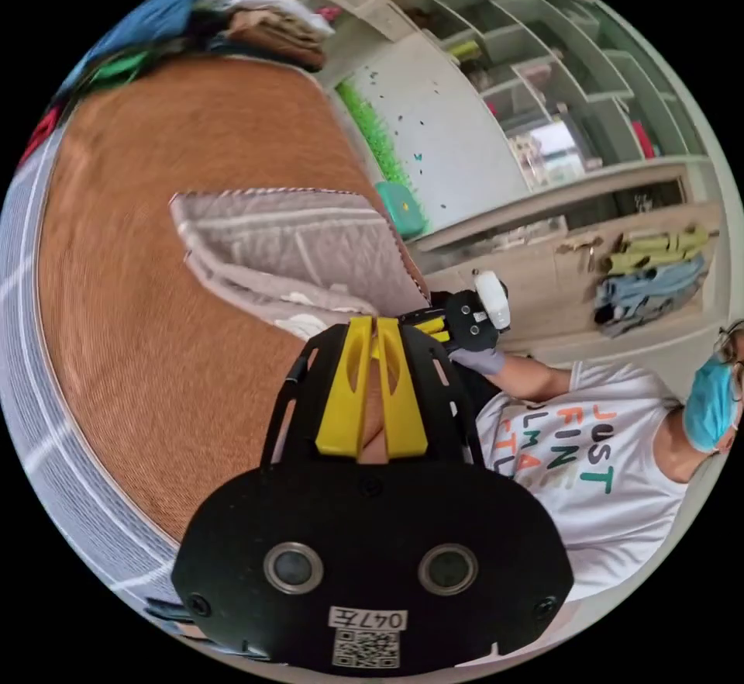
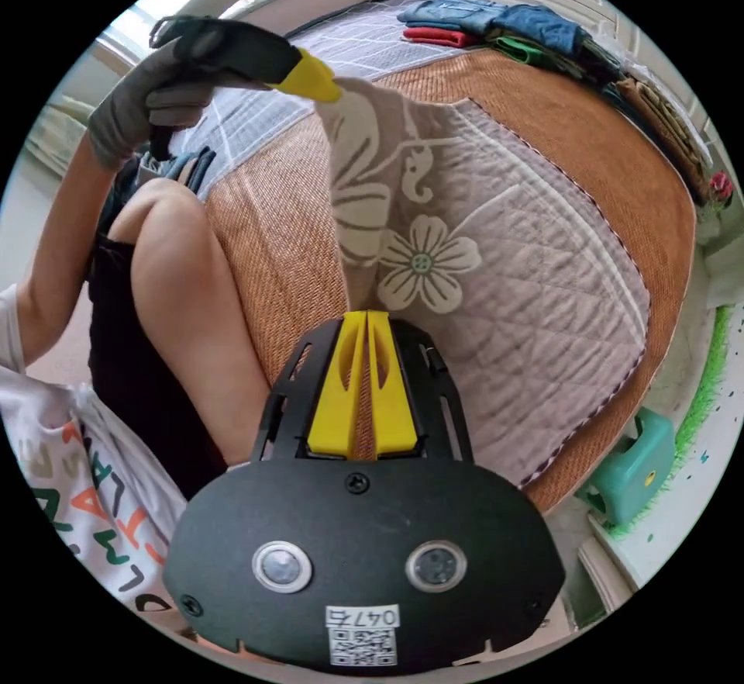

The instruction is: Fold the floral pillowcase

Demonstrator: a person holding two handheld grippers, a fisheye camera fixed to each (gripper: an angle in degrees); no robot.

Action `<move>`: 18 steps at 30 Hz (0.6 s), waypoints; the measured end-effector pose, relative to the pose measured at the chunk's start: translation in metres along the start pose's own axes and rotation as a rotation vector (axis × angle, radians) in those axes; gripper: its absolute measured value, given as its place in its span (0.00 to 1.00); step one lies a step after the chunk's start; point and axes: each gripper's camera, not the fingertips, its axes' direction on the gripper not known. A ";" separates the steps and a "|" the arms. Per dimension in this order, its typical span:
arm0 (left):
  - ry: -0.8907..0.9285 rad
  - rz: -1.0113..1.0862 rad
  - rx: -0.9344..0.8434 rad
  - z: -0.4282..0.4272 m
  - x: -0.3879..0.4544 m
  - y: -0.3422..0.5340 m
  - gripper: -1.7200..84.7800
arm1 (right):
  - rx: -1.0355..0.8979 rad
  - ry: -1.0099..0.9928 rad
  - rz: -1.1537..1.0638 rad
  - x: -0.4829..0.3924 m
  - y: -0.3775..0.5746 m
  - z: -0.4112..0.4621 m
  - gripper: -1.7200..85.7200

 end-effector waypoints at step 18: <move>-0.181 0.114 -0.230 0.218 0.183 -0.026 0.01 | 0.335 -0.102 0.460 0.109 0.240 -0.069 0.06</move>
